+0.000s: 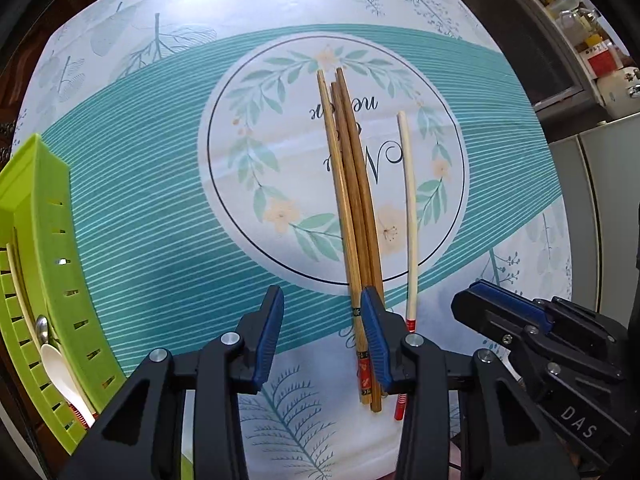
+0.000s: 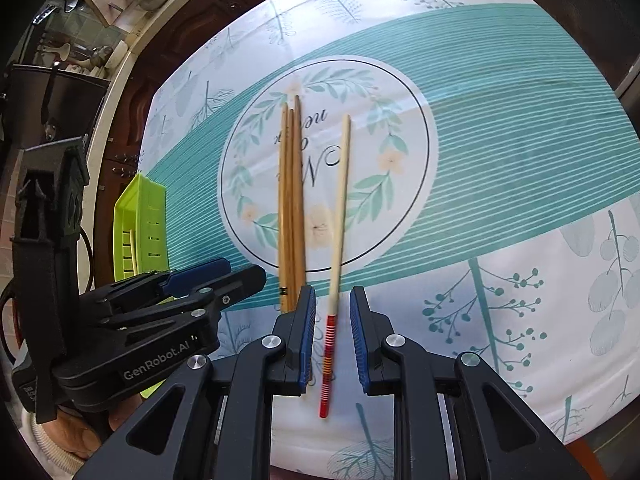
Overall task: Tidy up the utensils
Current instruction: 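Move both grippers back to the plate and grasp a wooden chopstick with the left, then lift the wooden chopstick with the left gripper while the right grasps another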
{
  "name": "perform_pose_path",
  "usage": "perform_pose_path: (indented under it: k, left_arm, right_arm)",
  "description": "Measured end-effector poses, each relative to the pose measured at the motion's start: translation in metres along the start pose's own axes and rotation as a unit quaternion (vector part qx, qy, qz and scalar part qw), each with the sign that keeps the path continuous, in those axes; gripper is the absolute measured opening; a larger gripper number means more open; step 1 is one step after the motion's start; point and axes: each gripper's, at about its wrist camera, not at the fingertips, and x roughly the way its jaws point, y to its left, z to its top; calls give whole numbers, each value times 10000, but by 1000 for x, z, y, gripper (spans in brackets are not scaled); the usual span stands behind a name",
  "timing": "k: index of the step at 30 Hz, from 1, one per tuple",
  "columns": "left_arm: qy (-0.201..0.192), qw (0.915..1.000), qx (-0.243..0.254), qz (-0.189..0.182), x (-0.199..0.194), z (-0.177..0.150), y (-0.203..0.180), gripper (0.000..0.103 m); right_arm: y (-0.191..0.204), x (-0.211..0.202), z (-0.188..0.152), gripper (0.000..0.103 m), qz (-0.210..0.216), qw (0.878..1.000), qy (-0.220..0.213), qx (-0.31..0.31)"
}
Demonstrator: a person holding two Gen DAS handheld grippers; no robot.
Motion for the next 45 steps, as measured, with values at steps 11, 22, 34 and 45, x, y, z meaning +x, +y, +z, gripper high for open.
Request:
perform_pose_path:
  k: [11,22,34,45]
  left_arm:
    - [211,9990,60,389,16,7,-12,38]
    - [252,9954,254,888,18,9,-23,42]
    - [377,9922,250,1163,25,7,-19,31]
    - [511,9964,-413,528,25,15,4,4]
  right_arm:
    - [-19,9,14,18,162,9997,114,143]
    - [-23,11,19,18,202,9996,151,153]
    - [-21,13,17,18,245,9995,175,89]
    - [1,21,13,18,444,9984,254,-239]
